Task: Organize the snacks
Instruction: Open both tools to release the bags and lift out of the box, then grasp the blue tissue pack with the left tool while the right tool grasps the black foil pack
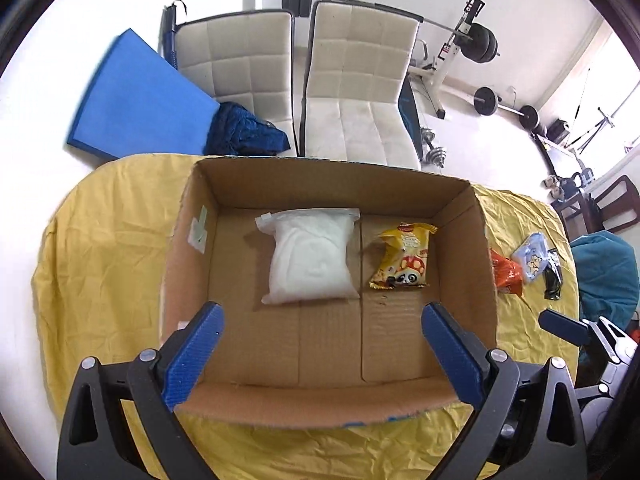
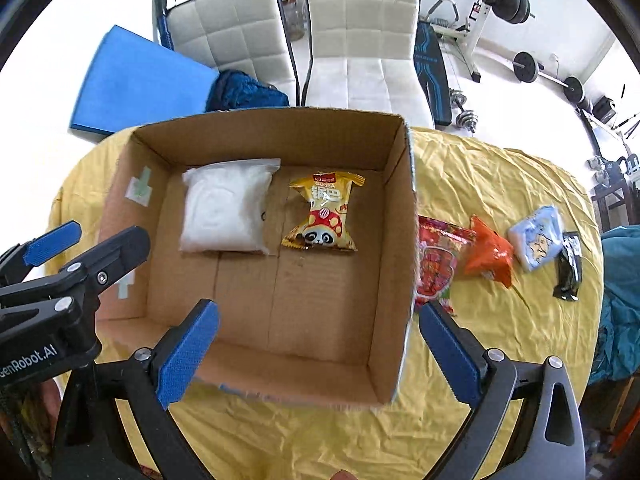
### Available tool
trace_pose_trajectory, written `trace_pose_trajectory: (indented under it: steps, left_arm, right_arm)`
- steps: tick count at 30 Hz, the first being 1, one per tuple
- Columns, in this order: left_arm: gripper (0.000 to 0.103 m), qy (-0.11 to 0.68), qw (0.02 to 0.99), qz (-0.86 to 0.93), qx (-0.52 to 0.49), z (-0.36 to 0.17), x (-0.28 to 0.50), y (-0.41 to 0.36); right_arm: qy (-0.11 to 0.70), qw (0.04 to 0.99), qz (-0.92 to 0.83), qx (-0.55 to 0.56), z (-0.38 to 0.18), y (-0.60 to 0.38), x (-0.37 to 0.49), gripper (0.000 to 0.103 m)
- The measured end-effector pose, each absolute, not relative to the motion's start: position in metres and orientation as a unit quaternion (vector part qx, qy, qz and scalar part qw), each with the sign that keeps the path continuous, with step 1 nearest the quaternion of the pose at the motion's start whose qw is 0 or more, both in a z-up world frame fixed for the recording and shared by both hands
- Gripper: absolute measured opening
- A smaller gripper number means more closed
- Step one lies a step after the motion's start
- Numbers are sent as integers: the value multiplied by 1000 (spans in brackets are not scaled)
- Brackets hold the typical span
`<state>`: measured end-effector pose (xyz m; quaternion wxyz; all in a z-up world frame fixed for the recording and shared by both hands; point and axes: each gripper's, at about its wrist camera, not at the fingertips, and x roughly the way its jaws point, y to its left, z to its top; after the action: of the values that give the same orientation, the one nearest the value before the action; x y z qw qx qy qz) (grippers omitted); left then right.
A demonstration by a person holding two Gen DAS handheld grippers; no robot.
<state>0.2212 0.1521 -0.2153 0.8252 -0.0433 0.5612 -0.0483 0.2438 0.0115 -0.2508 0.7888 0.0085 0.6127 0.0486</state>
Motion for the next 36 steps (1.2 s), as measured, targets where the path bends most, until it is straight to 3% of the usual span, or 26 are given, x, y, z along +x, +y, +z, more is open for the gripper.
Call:
trace_pose_trajectory:
  steps: [9, 18, 28, 36]
  left_arm:
    - [101, 530, 846, -48, -36, -175, 179, 142]
    - [101, 519, 851, -69, -33, -155, 170, 103]
    - [101, 547, 826, -140, -1, -170, 199, -28]
    - [101, 581, 782, -210, 75, -218, 249, -161]
  right_arm:
    - [586, 808, 58, 35, -198, -2, 189, 102]
    - [583, 807, 56, 69, -183, -41, 165, 102]
    - [597, 795, -21, 108, -198, -182, 166, 102]
    - [613, 779, -75, 105, -231, -326, 202, 102]
